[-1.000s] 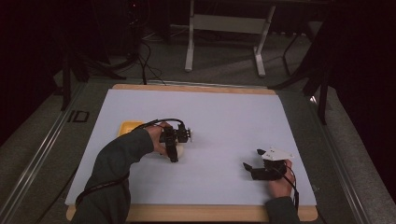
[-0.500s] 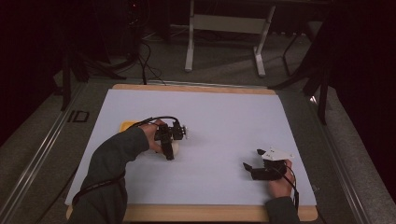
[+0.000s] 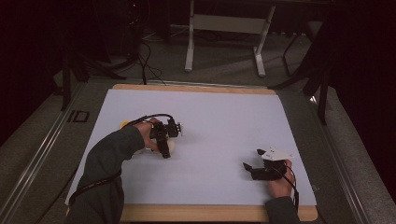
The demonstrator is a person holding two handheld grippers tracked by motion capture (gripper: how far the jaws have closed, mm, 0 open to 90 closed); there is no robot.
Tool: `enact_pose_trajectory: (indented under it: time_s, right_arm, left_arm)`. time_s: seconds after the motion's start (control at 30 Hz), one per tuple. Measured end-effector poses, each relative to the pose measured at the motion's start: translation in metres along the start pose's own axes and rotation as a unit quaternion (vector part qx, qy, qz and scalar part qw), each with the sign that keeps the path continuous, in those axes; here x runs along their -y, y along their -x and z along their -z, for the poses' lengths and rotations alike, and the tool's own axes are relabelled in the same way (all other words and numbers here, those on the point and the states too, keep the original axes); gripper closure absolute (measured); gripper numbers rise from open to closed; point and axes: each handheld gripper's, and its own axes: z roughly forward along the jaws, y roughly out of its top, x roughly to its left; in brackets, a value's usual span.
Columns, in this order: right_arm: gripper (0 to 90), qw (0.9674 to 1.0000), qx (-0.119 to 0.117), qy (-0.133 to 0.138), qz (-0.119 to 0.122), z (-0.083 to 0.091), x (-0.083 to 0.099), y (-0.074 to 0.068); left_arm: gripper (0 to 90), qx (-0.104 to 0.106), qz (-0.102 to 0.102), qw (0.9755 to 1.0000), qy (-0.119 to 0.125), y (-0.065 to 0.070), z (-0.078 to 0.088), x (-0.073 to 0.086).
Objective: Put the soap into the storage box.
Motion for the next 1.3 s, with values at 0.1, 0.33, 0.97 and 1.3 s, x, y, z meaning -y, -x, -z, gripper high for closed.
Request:
enact_pose_trajectory:
  time_s: [0.1, 0.33, 0.97, 1.3]
  right_arm:
    - [16.9, 1.0000, 0.000, 0.001, 0.000, 0.000, 0.000, 0.000]
    - [16.9, 1.0000, 0.000, 0.000, 0.000, 0.000, 0.000, 0.000]
    - [16.9, 1.0000, 0.000, 0.000, 0.001, 0.000, 0.000, 0.000]
    - [16.8, 1.0000, 0.001, 0.000, 0.001, 0.000, 0.000, 0.000]
  left_arm:
    - [25.5, 0.000, 0.008, 1.0000, 0.001, -0.002, 0.001, 0.003]
    - [25.5, -0.004, 0.011, 0.9999, -0.001, -0.004, 0.005, 0.007]
    - [25.5, 0.000, 0.036, 0.9994, -0.005, -0.014, 0.009, 0.022]
    - [25.5, 0.000, 0.047, 0.9989, -0.007, -0.019, 0.009, 0.031]
